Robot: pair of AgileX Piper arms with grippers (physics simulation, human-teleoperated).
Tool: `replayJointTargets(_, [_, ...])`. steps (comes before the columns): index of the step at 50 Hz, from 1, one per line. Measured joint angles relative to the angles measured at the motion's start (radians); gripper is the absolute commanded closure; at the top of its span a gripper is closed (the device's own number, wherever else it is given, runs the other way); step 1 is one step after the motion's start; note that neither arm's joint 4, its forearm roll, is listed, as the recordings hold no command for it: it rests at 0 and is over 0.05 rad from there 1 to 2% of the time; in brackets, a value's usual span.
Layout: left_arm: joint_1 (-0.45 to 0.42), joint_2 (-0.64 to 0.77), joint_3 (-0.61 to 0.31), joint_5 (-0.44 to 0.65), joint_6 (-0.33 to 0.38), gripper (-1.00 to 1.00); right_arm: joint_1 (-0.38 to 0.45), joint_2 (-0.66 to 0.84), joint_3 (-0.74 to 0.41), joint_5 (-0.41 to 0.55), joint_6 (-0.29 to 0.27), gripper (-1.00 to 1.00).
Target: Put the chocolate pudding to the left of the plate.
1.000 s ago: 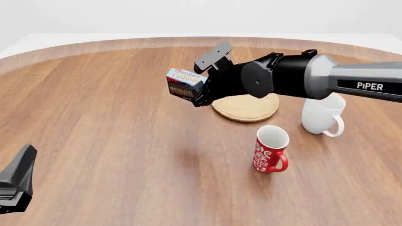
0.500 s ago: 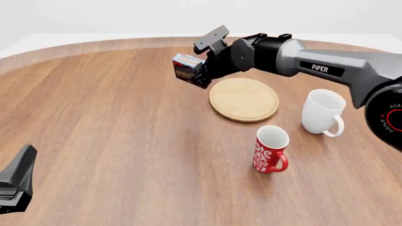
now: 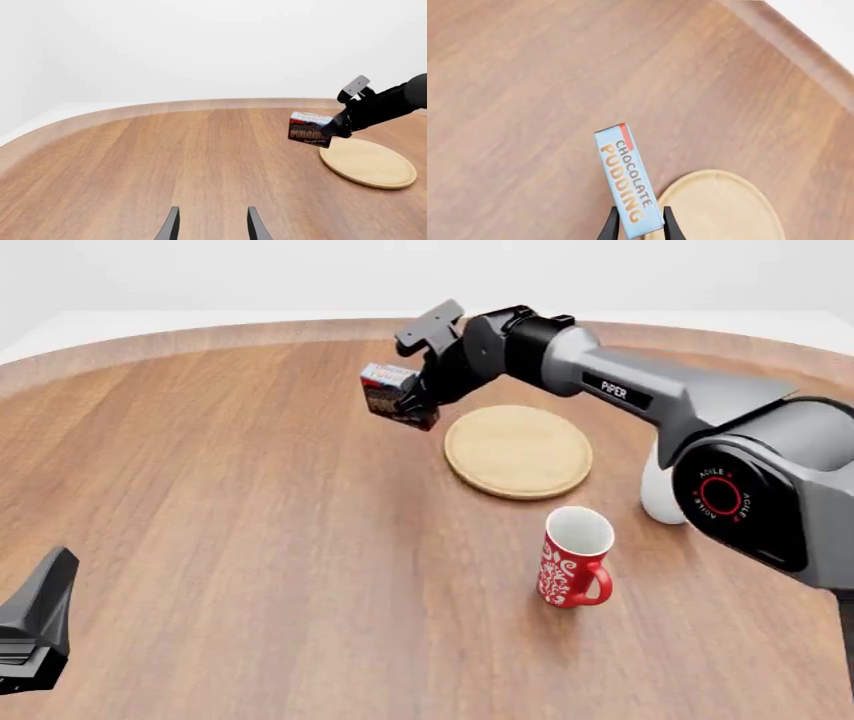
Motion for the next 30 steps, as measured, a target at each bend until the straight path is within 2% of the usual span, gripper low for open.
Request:
replayJointTargets(17, [0.000, 0.000, 0.000, 0.000, 0.000, -1.00, 0.001, 0.117, -0.202, 0.159, -0.024, 1.00])
replayJointTargets(30, [0.000, 0.000, 0.000, 0.000, 0.000, -1.00, 0.004, 0.159, -0.259, 0.211, -0.032, 1.00])
